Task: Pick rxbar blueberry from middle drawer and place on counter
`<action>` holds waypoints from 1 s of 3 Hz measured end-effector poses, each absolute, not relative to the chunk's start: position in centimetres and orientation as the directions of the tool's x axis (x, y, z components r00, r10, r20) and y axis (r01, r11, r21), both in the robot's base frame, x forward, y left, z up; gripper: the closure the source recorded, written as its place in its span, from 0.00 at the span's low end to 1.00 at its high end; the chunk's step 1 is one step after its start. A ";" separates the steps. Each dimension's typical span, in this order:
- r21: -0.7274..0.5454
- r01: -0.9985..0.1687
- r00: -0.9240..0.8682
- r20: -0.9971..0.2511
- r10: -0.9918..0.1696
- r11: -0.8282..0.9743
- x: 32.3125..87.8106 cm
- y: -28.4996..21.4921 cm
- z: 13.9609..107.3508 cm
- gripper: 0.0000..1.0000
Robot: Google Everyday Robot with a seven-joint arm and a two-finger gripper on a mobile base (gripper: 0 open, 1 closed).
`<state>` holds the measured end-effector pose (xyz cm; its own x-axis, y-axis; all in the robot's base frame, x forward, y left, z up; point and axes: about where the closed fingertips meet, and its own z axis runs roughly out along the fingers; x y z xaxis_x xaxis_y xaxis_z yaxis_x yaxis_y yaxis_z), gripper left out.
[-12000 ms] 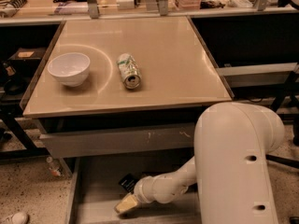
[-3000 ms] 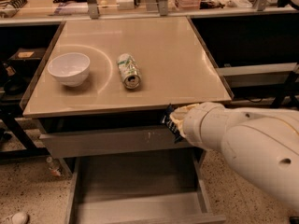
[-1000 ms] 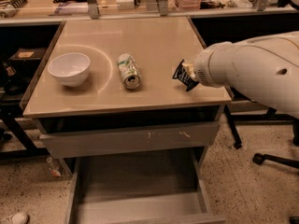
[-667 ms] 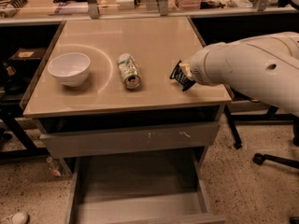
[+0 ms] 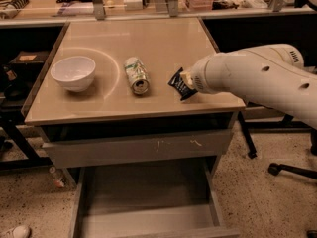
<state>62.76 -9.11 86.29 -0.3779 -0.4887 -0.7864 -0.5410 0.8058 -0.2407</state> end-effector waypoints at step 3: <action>-0.212 -0.556 -0.388 -0.789 -0.477 0.804 63.0 -8.2 84.9 0.59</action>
Offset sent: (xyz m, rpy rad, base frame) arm 0.0020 0.0078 -0.0118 0.0186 0.0178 0.0105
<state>62.98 -8.21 84.95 -0.3881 -0.4766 -0.7888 -0.5555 0.8039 -0.2124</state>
